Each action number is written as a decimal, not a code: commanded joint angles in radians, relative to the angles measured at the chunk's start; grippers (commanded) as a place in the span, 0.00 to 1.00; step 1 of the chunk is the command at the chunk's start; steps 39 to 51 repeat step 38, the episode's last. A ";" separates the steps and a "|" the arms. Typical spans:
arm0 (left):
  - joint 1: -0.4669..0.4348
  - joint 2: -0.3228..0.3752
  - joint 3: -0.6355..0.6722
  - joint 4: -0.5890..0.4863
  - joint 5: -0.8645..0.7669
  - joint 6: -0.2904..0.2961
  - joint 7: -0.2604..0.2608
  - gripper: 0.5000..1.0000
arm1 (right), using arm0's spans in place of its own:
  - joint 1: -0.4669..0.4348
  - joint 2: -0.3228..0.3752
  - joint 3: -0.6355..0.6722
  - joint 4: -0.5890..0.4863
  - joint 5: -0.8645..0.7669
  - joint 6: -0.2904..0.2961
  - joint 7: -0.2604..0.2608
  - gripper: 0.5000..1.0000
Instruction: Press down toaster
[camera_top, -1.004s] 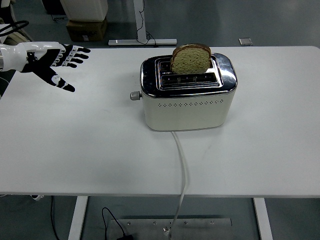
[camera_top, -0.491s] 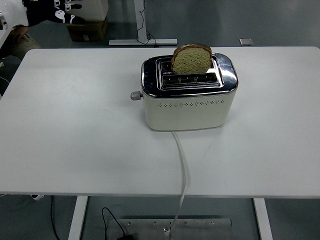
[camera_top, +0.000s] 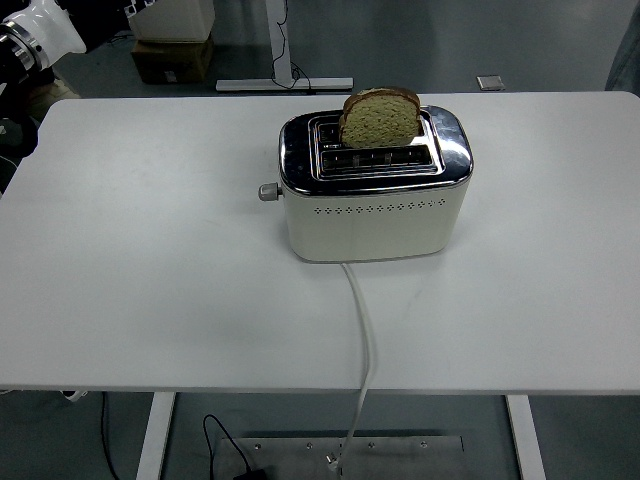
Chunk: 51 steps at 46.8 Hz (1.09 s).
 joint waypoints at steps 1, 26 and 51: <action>0.021 0.000 -0.027 0.011 -0.009 0.000 -0.011 1.00 | 0.000 0.000 0.000 0.000 -0.001 -0.001 0.000 1.00; 0.144 -0.058 -0.106 0.047 -0.046 0.030 -0.012 1.00 | 0.000 0.000 0.002 0.000 0.002 -0.001 0.003 1.00; 0.156 -0.072 -0.106 0.047 -0.046 0.032 -0.012 1.00 | 0.000 0.000 0.002 0.000 0.002 -0.001 0.008 1.00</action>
